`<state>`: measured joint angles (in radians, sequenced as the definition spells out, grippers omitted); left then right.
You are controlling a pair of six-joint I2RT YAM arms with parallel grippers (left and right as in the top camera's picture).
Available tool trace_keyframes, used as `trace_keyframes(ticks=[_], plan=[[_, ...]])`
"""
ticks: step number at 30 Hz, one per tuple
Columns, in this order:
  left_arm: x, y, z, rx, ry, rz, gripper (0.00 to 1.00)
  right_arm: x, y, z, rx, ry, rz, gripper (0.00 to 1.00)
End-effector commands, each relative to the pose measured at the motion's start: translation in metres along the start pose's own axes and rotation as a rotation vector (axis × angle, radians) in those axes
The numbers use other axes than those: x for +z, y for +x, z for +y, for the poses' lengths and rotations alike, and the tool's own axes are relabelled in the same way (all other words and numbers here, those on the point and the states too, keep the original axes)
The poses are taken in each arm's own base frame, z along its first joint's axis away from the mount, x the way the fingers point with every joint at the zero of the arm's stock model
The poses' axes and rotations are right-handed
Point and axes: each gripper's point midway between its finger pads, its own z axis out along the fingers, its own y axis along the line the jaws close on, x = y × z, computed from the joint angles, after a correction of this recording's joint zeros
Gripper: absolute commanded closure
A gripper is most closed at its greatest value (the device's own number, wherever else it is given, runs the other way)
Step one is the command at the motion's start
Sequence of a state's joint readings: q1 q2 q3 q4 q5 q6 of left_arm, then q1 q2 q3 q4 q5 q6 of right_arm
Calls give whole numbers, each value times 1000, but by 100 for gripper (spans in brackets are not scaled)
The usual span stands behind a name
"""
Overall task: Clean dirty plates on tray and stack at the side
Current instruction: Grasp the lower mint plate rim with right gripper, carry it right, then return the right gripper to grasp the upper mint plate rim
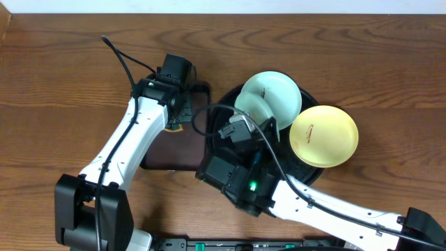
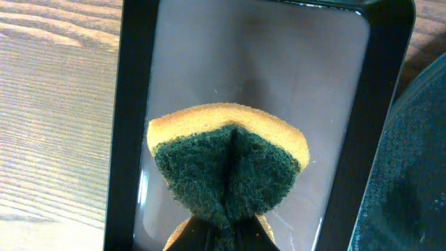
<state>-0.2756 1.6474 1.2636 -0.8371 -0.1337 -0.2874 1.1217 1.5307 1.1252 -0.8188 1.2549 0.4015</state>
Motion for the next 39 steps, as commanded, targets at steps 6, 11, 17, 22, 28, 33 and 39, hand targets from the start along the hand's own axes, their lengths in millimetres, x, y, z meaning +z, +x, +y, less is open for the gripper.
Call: trace_keyframes(ticks=[6, 11, 17, 22, 28, 33, 39], plan=[[2, 7, 4, 5, -15, 21, 92, 47, 35, 10, 277, -377, 336, 99], [2, 7, 4, 5, -15, 21, 92, 74, 25, -37, 507, -573, 331, 99], [2, 7, 4, 4, -14, 22, 92, 131, 73, -151, 793, -425, 348, 99], [2, 7, 4, 4, -14, 21, 92, 174, 175, -235, 950, -146, 496, 99], [2, 7, 4, 4, -14, 22, 92, 214, 248, -241, 1049, -126, 611, 99], [2, 7, 4, 5, -14, 22, 92, 247, 280, -214, 1011, -191, 662, 99], [2, 7, 4, 5, -14, 22, 92, 276, 298, -201, 1000, -190, 650, 99]])
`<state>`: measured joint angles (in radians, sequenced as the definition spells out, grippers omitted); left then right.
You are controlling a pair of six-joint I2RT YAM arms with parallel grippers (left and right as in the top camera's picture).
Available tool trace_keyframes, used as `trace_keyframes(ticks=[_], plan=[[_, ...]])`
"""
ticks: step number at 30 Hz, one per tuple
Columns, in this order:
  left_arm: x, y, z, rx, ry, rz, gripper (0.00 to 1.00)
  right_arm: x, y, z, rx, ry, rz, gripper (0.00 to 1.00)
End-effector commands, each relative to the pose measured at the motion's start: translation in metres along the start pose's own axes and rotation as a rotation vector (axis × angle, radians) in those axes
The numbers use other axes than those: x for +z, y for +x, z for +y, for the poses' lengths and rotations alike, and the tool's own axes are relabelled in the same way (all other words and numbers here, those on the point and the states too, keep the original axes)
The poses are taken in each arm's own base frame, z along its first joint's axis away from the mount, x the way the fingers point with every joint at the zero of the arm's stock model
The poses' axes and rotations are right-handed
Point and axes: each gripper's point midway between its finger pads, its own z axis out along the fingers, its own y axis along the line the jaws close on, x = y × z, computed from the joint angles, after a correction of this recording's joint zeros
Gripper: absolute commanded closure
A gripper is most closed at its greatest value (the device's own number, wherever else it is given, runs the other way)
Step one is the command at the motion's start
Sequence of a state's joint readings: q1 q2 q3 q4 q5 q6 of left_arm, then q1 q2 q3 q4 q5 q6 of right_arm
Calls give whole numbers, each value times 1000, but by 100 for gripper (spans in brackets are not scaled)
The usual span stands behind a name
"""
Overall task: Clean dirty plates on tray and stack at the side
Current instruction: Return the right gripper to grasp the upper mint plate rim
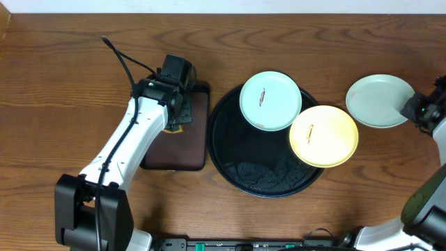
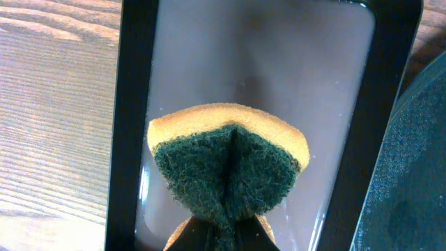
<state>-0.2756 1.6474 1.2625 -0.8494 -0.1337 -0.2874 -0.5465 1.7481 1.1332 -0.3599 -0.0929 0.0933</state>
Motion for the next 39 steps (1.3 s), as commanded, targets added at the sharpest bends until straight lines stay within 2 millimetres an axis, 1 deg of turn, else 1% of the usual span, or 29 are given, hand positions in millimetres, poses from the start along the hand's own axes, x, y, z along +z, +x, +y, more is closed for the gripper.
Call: trace_keyframes(ticks=[1, 5, 6, 8, 9, 10, 12, 14, 17, 18, 19, 20, 21, 23, 24, 28, 30, 32, 34, 37, 39], plan=[[2, 4, 3, 2, -9, 10, 92, 9, -6, 4, -41, -28, -18, 99], [2, 4, 3, 2, -9, 10, 92, 18, -3, 2, -68, -23, -8, 99], [2, 4, 3, 2, -9, 10, 92, 19, -2, 1, -68, -21, -5, 96], [2, 3, 3, 2, -9, 9, 92, 18, 0, 2, -82, -23, 4, 76], [2, 3, 3, 2, -9, 9, 92, 17, -1, 4, -91, -34, 7, 69], [2, 3, 3, 2, -9, 9, 92, 14, -2, 7, -101, -48, 11, 67], [2, 3, 3, 2, -9, 9, 92, 3, -9, 20, -114, -98, 24, 65], [2, 3, 3, 2, -9, 8, 92, -11, -19, 39, -140, -146, 44, 63], [2, 3, 2, 2, -9, 7, 92, -43, -30, 86, -227, -262, 88, 62], [2, 3, 2, 1, -8, 6, 92, -56, -32, 105, -259, -286, 102, 62], [2, 2, 2, 1, -8, 4, 92, -63, -31, 118, -282, -300, 110, 61], [2, 2, 2, 1, -7, 3, 92, -71, -30, 135, -320, -320, 119, 61], [2, 2, 2, 1, -7, 3, 92, -80, -25, 157, -365, -344, 128, 61], [2, 2, 2, 1, -7, 3, 92, -86, -12, 188, -432, -373, 142, 60], [2, 2, 2, 1, -7, 3, 92, -88, -4, 200, -461, -380, 151, 60], [2, 2, 2, 1, -7, 2, 92, -76, 40, 237, -543, -358, 226, 60], [2, 2, 2, 1, -7, 2, 92, -66, 64, 255, -602, -360, 250, 60], [2, 2, 2, 1, -7, 3, 92, -54, 81, 268, -651, -344, 255, 60], [2, 2, 2, 1, -7, 3, 92, -38, 98, 276, -683, -304, 261, 60], [2, 3, 2, 1, -8, 6, 92, -18, 113, 280, -702, -243, 276, 61], [2, 3, 2, 1, -8, 7, 92, -8, 122, 283, -721, -228, 285, 62]])
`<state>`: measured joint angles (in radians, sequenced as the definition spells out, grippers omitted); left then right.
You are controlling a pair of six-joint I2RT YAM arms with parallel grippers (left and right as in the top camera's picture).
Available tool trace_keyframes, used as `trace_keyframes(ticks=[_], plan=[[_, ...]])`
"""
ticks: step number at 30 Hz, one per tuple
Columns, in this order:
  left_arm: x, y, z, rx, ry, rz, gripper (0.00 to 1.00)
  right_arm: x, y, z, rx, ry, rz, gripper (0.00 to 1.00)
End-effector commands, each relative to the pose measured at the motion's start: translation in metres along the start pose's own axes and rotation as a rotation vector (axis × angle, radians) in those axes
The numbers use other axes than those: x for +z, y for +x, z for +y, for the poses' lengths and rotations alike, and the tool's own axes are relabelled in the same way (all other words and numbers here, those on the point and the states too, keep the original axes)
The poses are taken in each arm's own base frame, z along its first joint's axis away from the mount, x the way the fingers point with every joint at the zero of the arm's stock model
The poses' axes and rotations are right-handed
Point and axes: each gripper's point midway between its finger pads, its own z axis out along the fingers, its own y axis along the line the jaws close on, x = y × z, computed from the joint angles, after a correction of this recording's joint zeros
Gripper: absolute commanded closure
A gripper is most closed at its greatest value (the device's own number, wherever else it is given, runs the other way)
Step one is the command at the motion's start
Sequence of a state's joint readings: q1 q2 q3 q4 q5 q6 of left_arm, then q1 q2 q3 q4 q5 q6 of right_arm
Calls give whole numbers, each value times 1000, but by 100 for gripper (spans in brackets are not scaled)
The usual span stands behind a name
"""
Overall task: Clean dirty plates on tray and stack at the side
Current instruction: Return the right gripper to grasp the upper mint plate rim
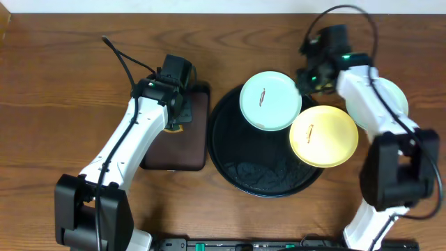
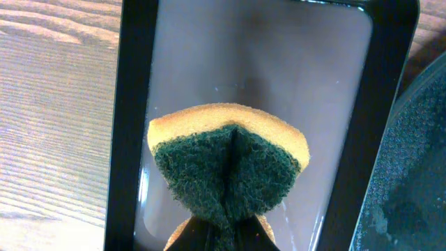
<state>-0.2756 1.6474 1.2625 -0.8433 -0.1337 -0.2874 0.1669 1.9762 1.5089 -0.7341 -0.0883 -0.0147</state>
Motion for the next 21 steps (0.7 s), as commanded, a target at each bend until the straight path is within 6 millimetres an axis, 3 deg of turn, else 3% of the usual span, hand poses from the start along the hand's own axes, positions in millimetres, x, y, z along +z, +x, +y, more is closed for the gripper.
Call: trace_keyframes(ticks=[1, 6, 11, 13, 21], plan=[[2, 4, 3, 3, -11, 13, 92, 22, 8, -4, 4, 82, 39, 63], [2, 4, 3, 3, -10, 12, 92, 38, 19, -2, 20, 80, 82, 72], [2, 4, 3, 3, -11, 12, 92, 38, 21, 3, 33, 60, 92, 94], [2, 4, 3, 3, -10, 12, 92, 38, 22, 7, 30, 47, 96, 98], [2, 4, 3, 4, -10, 12, 92, 37, 26, 40, -164, -109, 104, 99]])
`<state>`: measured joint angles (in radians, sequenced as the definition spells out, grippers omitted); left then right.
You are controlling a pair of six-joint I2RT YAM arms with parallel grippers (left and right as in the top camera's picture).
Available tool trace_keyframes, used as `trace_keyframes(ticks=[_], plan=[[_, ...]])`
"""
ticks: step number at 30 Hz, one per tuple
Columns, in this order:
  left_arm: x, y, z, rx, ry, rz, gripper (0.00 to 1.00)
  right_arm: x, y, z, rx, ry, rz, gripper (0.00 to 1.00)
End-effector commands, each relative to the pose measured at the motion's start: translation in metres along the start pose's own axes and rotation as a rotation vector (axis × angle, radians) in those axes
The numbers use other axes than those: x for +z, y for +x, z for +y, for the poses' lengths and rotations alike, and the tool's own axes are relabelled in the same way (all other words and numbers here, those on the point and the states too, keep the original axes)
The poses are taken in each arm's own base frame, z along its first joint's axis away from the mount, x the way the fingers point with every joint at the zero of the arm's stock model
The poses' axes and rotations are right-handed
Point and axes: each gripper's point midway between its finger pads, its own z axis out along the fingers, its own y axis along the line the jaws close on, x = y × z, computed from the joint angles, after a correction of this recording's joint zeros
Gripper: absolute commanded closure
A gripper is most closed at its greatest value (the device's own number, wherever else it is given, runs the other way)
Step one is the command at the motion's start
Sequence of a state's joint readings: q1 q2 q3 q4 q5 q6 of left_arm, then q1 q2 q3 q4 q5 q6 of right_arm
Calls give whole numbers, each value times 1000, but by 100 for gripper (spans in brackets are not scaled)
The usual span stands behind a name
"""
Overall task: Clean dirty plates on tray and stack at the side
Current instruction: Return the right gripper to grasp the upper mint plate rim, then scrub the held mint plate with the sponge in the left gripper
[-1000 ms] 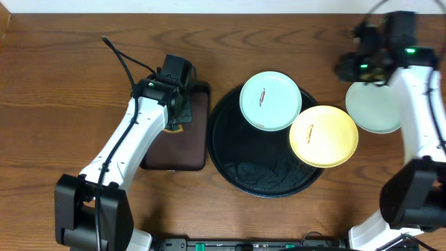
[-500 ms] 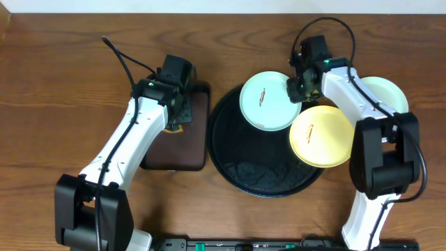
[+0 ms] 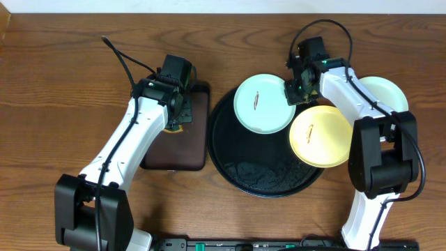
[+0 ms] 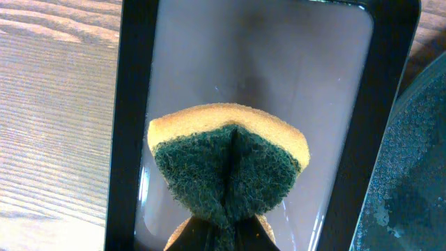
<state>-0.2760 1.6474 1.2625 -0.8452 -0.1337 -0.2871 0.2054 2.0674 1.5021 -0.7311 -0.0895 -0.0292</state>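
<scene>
A light blue plate with a red smear lies at the upper left of the round black tray. A yellow plate, also smeared, rests on the tray's right side. My right gripper is at the blue plate's right rim; the overhead view does not show how its jaws stand. A pale green plate lies on the table to the right, partly behind the right arm. My left gripper is shut on a yellow-and-green sponge, held above the rectangular dark tray.
The rectangular tray sits just left of the round tray, whose textured edge shows in the left wrist view. Wet patches lie on the round tray's front. Wooden table surrounds everything.
My right gripper has come down and left, from beside the blue plate to its right rim. The blue plate has shifted a little to the left. The left arm and sponge have not moved.
First my right arm held the pale green plate above the round tray. Then that plate lay on the table at the right with the gripper beside it. Afterwards the right gripper stood near the blue plate, and now it is at that plate's rim. The left gripper held the sponge throughout.
</scene>
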Motion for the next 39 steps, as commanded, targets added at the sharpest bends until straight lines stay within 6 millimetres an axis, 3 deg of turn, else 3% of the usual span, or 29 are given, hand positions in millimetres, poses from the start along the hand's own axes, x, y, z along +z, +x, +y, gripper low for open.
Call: trace_keyframes(ticks=[1, 5, 10, 12, 17, 26, 31, 35, 39], plan=[[2, 4, 3, 2, -10, 10, 92, 1, 5, 29, -160, -99, 16, 99], [2, 4, 3, 2, -10, 10, 92, 0, 22, 38, -304, -115, 74, 99], [2, 4, 3, 2, -10, 10, 92, 0, 30, 48, -337, -125, 108, 99], [2, 4, 3, 2, -10, 10, 92, 0, 35, 49, -305, -125, 127, 98], [2, 4, 3, 2, -10, 11, 92, -2, 43, 49, -160, -117, 171, 77], [2, 8, -10, 2, 65, 36, 92, -4, 53, 49, -48, -107, 219, 77], [0, 0, -20, -4, 113, 7, 92, -4, 56, 49, 24, -99, 231, 70], [-16, -9, -23, -39, 132, 3, 93, -4, 55, 49, 38, -97, 230, 68], [-49, -31, -29, -36, 157, -45, 93, -4, 54, 49, 46, -97, 224, 68]])
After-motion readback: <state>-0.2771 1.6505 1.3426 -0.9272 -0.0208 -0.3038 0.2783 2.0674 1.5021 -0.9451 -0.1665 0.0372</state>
